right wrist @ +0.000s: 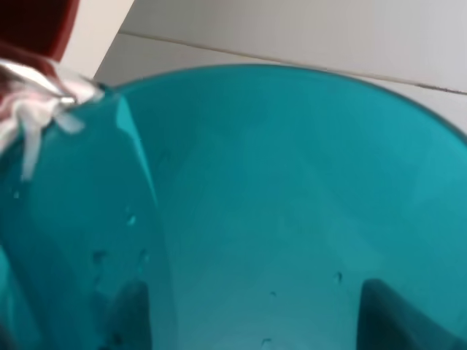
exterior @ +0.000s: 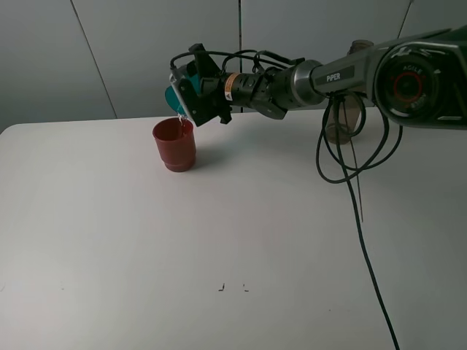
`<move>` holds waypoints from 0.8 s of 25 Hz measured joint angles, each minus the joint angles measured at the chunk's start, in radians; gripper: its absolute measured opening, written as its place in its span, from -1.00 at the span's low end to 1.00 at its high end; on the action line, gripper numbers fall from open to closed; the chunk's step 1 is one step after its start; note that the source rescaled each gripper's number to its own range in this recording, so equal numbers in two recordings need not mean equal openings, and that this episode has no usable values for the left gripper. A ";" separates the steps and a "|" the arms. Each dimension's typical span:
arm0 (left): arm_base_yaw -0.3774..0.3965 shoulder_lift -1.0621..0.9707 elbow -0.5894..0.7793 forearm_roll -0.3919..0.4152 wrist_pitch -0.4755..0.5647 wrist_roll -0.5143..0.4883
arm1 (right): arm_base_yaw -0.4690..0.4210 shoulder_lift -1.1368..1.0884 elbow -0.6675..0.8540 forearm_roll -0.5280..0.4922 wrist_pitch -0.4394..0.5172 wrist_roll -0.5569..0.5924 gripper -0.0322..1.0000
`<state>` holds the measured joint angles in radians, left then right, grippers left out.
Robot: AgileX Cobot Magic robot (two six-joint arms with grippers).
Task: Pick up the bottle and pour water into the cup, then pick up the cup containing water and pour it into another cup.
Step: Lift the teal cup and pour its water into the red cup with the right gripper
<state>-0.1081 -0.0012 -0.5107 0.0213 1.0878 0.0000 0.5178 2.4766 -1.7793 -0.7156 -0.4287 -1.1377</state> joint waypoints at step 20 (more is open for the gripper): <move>0.000 0.000 0.000 0.000 0.000 0.000 | 0.009 0.000 0.000 0.000 -0.076 -0.138 -0.84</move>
<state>-0.1081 -0.0012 -0.5107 0.0213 1.0878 0.0000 0.5263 2.4766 -1.7793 -0.7156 -0.5048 -1.2756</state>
